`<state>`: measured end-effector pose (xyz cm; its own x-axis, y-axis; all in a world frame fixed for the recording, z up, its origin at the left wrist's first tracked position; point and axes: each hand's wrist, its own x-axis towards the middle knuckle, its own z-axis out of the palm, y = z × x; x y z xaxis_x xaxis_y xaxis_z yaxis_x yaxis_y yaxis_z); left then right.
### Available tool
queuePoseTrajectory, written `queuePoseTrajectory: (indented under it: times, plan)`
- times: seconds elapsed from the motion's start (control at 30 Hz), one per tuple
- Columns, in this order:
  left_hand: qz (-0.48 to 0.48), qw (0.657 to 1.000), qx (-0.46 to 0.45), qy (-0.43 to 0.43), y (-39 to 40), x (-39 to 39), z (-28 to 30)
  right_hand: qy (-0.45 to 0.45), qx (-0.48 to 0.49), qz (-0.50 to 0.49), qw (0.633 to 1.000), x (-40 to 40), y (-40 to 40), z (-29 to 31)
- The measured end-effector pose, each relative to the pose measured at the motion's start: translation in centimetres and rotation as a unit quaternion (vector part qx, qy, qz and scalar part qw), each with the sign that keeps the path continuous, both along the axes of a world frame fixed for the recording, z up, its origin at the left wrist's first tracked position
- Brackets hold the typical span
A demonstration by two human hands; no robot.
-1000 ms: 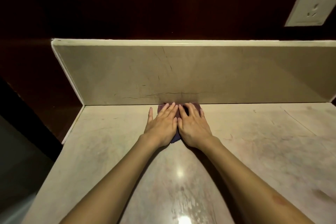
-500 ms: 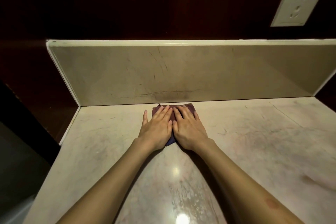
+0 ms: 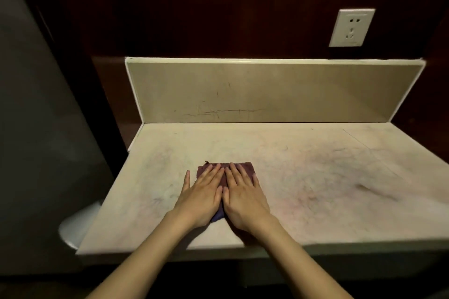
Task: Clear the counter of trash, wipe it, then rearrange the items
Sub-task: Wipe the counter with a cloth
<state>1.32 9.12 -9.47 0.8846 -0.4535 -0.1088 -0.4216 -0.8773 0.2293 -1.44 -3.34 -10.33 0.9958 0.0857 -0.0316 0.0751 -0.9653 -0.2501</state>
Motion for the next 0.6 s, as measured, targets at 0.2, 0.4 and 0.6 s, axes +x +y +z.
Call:
queuePoseTrajectory:
  times: [0.2, 0.4, 0.6]
  plan:
    - [0.017, 1.000, 0.010, 0.004, 2.3, -5.7, -0.4, 0.001, 0.003, 0.007, 1.000, -5.3, 2.4, -0.6]
    - [0.034, 0.999, 0.007, 0.015, 4.2, -9.6, 0.0, 0.008, -0.006, 0.021, 1.000, -8.9, 4.2, -0.6]
    - [0.040, 0.999, 0.017, 0.004, 5.0, -10.5, 0.0, -0.004, -0.007, 0.025, 1.000, -9.6, 5.1, -1.1]
